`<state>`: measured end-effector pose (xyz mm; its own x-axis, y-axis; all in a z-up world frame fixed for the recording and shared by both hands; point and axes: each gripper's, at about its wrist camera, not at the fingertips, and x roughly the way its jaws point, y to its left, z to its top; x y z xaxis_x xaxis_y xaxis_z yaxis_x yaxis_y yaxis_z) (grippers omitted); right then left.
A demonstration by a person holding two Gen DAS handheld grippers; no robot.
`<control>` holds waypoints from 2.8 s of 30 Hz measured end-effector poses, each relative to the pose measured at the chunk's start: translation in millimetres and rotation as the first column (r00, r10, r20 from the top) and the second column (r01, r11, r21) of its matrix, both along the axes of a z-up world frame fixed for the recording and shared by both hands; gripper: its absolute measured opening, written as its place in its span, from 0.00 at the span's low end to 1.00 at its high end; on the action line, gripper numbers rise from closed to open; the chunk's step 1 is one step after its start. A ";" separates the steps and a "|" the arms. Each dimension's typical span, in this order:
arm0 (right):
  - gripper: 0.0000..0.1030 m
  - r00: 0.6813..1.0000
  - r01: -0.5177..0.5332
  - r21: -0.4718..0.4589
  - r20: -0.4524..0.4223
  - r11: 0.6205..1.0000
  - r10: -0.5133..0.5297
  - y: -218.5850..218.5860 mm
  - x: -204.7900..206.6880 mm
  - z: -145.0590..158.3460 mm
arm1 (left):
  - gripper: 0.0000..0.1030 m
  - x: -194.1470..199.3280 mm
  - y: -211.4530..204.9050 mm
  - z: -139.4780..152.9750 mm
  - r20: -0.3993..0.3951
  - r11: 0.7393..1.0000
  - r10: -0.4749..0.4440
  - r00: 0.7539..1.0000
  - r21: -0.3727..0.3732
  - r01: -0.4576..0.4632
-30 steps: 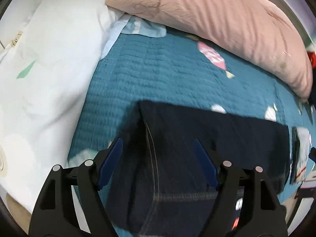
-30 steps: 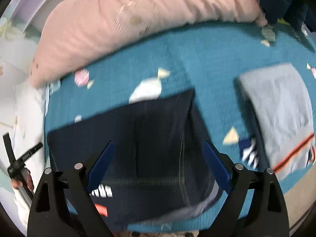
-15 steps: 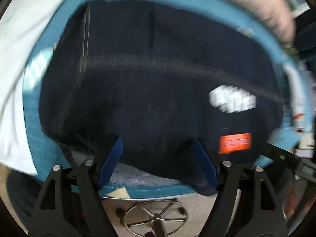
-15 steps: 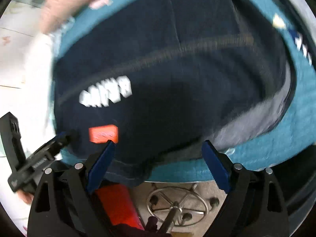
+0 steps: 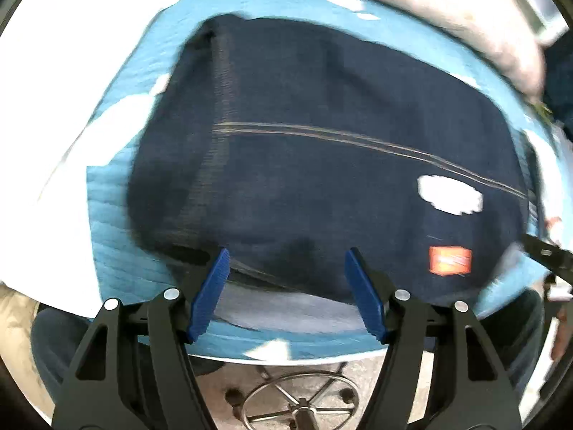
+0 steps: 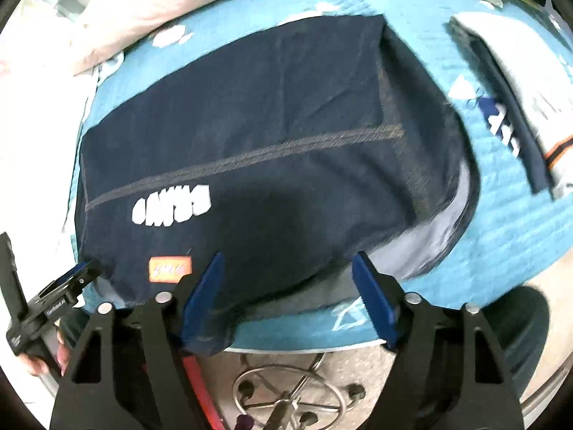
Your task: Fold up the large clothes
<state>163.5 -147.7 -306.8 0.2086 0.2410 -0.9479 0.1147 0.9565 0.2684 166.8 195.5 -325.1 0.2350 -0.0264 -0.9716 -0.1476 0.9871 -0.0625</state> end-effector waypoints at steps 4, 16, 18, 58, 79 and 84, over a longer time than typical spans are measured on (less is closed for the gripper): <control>0.58 0.991 0.042 -0.011 -0.126 0.999 -0.043 -30.5 17.9 -71.6 | 0.57 10.1 27.8 -39.6 -0.037 0.995 0.030 0.999 -0.092 -0.033; 0.73 0.992 0.067 -0.014 -0.106 0.998 -0.069 -48.6 44.2 -49.9 | 0.72 28.5 35.7 -29.5 -0.052 0.998 0.067 0.996 -0.001 -0.067; 0.75 0.989 0.061 -0.022 -0.132 0.998 -0.063 -47.0 54.4 -67.2 | 0.72 35.6 25.5 -25.1 -0.084 0.997 0.056 0.995 0.059 -0.051; 0.66 0.997 0.074 -0.152 -0.010 0.986 -0.077 -86.8 91.0 -24.3 | 0.58 129.8 -16.5 -10.3 -0.059 0.995 0.000 0.998 0.101 0.006; 0.78 0.966 -0.221 -0.212 0.087 0.952 0.244 54.5 165.7 -38.6 | 0.84 198.1 -20.5 -14.1 0.096 0.996 -0.050 0.994 0.077 0.043; 0.88 0.995 -0.072 -0.264 0.044 0.962 0.086 -26.5 163.7 -52.6 | 0.81 189.4 1.2 -6.5 0.099 0.996 -0.038 0.994 0.090 0.029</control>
